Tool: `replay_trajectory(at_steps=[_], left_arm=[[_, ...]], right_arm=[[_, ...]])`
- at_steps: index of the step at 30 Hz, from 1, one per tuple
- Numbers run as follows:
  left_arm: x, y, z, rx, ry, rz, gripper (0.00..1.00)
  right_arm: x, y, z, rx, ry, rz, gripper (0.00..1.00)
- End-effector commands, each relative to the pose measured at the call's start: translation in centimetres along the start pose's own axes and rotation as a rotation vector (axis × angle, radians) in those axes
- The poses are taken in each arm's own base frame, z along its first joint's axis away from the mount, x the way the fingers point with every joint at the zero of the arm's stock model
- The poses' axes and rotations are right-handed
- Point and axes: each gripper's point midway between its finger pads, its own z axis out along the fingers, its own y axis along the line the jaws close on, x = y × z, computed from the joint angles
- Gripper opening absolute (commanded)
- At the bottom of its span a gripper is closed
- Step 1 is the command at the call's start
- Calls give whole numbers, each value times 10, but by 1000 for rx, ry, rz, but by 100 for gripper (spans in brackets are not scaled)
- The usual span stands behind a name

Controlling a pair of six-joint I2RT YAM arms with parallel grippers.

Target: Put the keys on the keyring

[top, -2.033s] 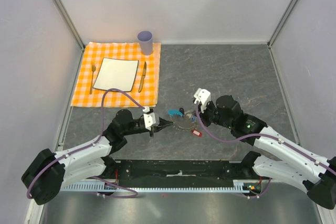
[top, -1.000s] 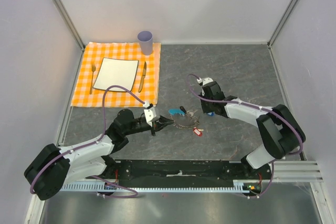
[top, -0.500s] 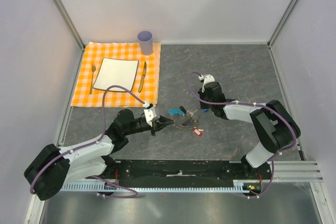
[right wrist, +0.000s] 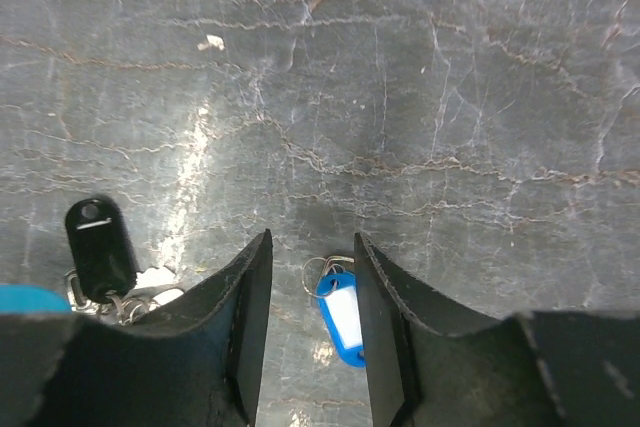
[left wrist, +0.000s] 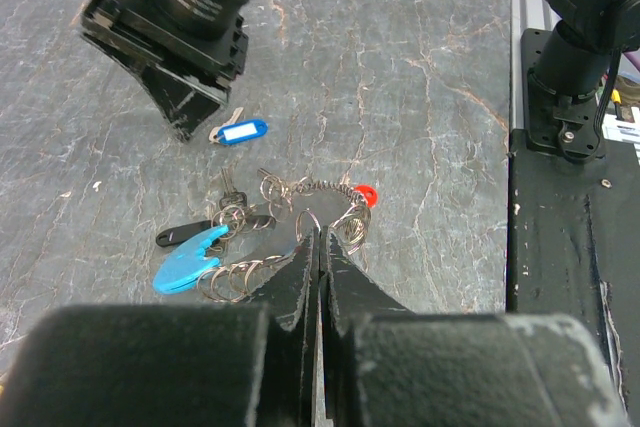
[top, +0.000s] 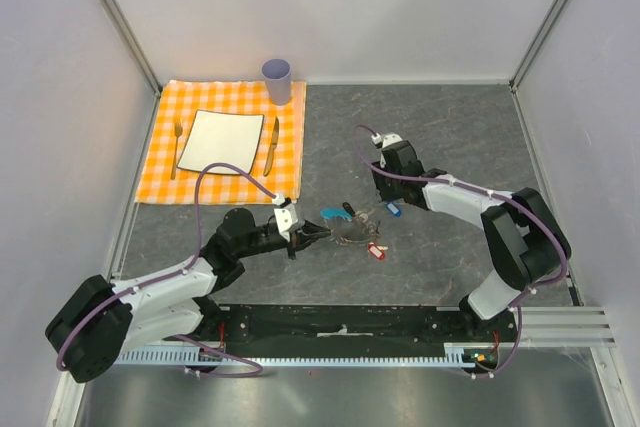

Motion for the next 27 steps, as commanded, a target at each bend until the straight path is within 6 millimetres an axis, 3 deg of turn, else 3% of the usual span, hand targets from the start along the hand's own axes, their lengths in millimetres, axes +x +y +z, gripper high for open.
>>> replay_trajectory(at_steps=[1, 10, 18, 27], left_arm=[[-28, 4, 2, -12, -73, 41, 2], [-30, 3, 2, -7, -78, 41, 2], [-32, 3, 2, -8, -82, 45, 2], [-31, 3, 2, -10, -78, 42, 2]], right_arm=[[-23, -2, -21, 9, 24, -53, 46], [-14, 8, -29, -40, 169, -207, 31], [0, 10, -14, 38, 319, -334, 31], [-1, 7, -6, 159, 387, -418, 26]])
